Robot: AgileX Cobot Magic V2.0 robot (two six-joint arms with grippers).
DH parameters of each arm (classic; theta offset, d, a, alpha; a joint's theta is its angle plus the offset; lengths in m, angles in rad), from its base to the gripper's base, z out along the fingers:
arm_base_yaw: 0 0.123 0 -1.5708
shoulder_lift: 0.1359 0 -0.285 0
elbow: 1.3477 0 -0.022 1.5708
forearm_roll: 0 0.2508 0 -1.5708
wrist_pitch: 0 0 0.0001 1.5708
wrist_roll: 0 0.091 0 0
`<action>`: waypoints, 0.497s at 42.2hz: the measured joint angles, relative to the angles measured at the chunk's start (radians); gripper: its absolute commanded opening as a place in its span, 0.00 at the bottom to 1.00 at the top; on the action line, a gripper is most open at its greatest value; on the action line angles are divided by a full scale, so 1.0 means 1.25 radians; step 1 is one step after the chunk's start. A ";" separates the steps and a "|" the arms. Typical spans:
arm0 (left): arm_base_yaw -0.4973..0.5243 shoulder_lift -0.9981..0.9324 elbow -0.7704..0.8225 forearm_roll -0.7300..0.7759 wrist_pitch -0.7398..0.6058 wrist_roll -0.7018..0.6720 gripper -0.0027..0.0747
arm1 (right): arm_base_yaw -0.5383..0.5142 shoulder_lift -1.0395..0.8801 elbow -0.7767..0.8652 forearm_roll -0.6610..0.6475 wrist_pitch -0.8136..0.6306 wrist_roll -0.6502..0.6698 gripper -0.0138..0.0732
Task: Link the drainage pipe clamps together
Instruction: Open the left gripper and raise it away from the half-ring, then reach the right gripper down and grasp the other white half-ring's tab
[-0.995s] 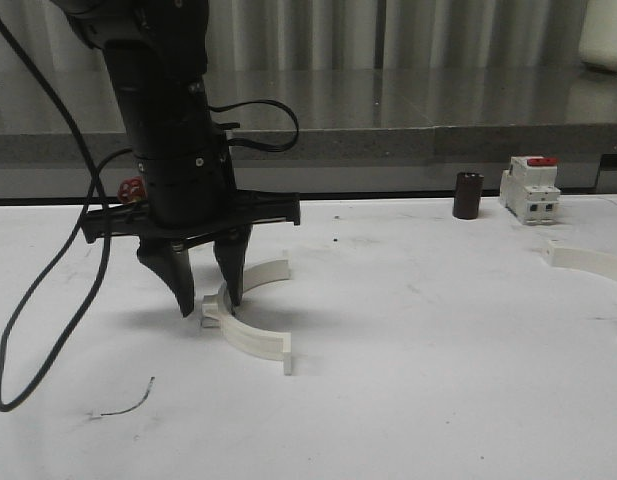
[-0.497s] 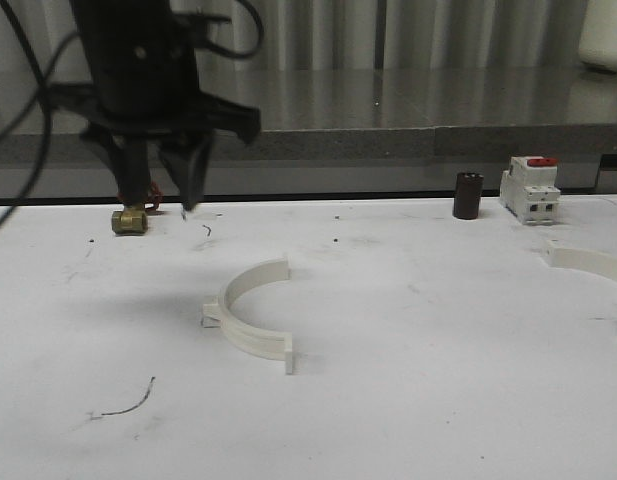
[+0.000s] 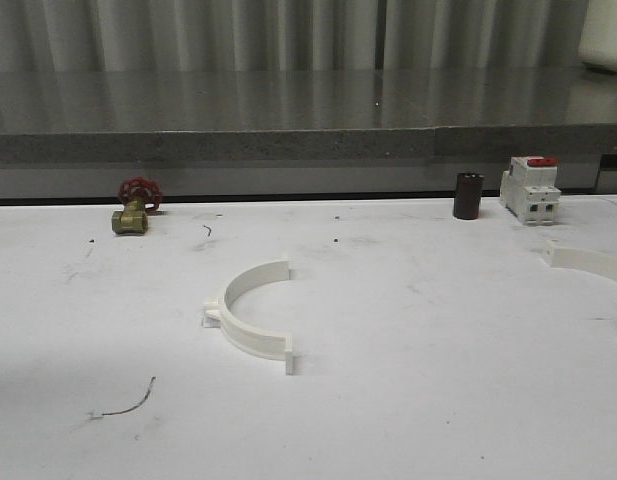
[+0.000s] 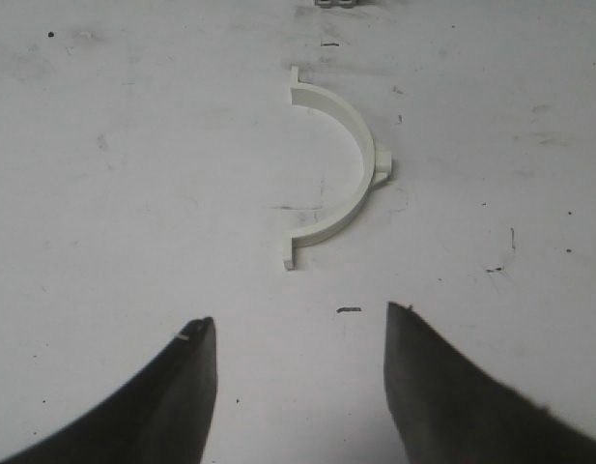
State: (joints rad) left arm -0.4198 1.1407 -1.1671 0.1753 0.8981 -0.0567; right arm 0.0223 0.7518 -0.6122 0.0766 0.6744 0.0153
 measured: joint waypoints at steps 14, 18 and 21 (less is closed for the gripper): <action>0.001 -0.309 0.251 -0.023 -0.036 0.003 0.47 | 0.000 0.000 0.000 0.000 0.000 0.000 0.65; 0.001 -0.346 0.294 -0.026 -0.043 0.003 0.47 | 0.000 0.000 0.000 0.003 0.000 0.000 0.65; 0.001 -0.354 0.308 -0.026 -0.045 0.003 0.47 | 0.000 0.000 0.000 0.006 0.000 0.000 0.65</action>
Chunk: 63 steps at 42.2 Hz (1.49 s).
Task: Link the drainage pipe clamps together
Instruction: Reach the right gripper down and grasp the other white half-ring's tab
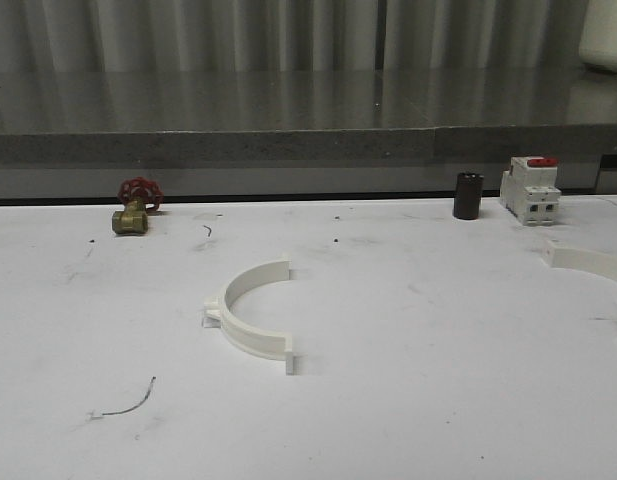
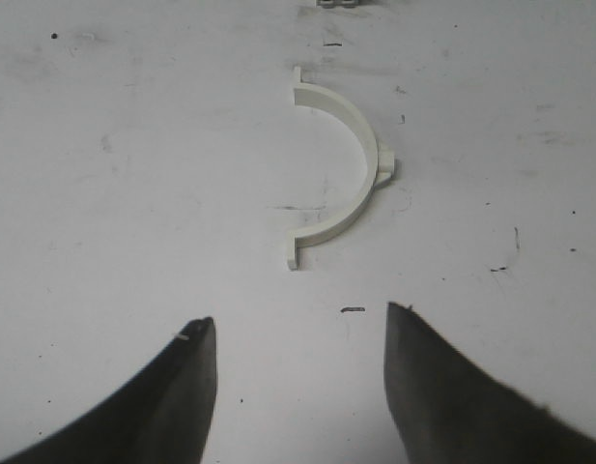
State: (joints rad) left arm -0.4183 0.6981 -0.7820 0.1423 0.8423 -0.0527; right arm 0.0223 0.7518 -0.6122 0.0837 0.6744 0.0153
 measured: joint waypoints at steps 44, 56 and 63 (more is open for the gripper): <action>0.000 0.000 0.004 -0.001 -0.017 0.000 0.47 | -0.078 0.688 -0.449 0.005 0.164 0.000 0.71; 0.000 0.000 0.004 -0.002 -0.017 0.000 0.47 | -0.078 0.831 -0.503 -0.032 0.138 -0.003 0.71; 0.000 0.000 0.004 -0.002 -0.017 0.000 0.47 | -0.078 0.884 -0.504 -0.054 0.112 -0.003 0.71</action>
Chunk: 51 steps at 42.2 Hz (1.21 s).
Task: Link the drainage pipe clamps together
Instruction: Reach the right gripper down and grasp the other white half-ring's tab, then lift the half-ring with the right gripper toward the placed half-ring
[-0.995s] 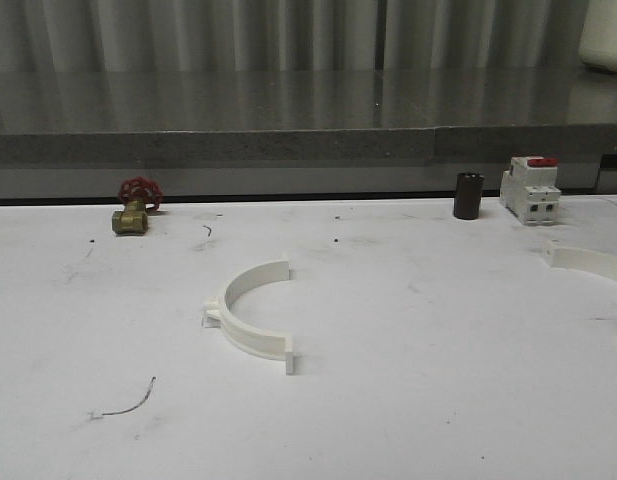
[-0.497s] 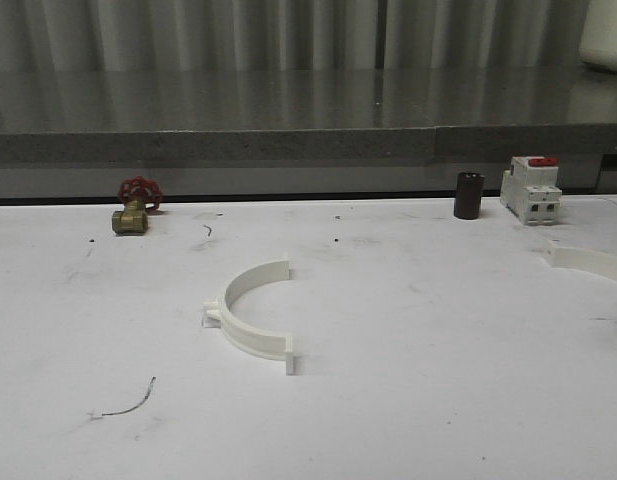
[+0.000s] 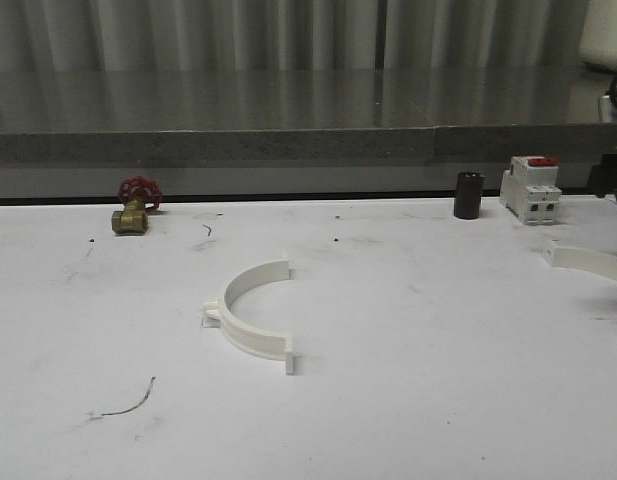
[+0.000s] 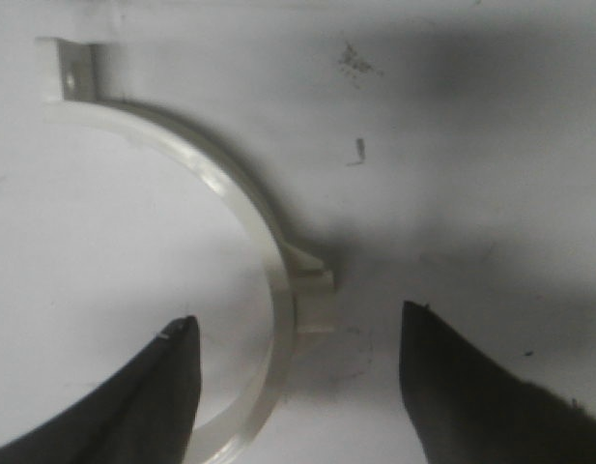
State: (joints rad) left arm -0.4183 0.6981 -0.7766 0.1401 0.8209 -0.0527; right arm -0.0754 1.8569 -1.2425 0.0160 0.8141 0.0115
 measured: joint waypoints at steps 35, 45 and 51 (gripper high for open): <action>0.000 0.000 0.000 0.000 0.000 0.000 0.47 | 0.000 0.050 -0.003 -0.004 -0.031 -0.002 0.34; 0.000 0.000 0.000 0.000 0.000 0.000 0.47 | 0.000 0.050 -0.003 0.020 -0.020 -0.004 0.34; 0.000 0.000 0.000 0.000 0.000 0.000 0.47 | 0.013 0.027 -0.003 0.028 0.012 -0.004 0.34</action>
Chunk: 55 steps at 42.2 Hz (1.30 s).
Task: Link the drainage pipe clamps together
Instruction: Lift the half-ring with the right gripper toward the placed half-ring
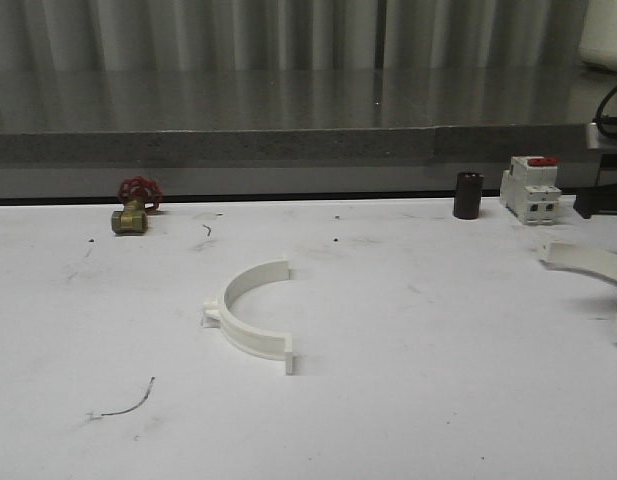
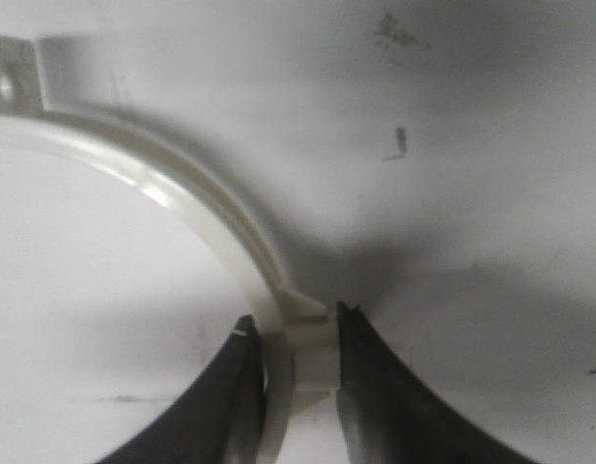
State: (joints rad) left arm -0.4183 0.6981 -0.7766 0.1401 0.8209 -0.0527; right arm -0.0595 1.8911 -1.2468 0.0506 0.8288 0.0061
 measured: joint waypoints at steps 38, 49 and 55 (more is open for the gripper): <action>0.000 0.000 0.001 0.000 0.000 0.000 0.47 | 0.418 0.042 -0.278 0.054 0.175 0.235 0.35; 0.000 0.000 0.001 0.000 -0.001 0.000 0.47 | 0.423 0.117 -0.291 0.052 0.175 0.290 0.35; 0.000 0.000 0.001 0.000 -0.001 0.000 0.47 | 0.423 0.138 -0.291 0.046 0.167 0.295 0.35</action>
State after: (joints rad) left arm -0.4183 0.6981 -0.7751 0.1401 0.8194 -0.0527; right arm 0.4692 2.0636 -1.6109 0.1079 1.0379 0.3746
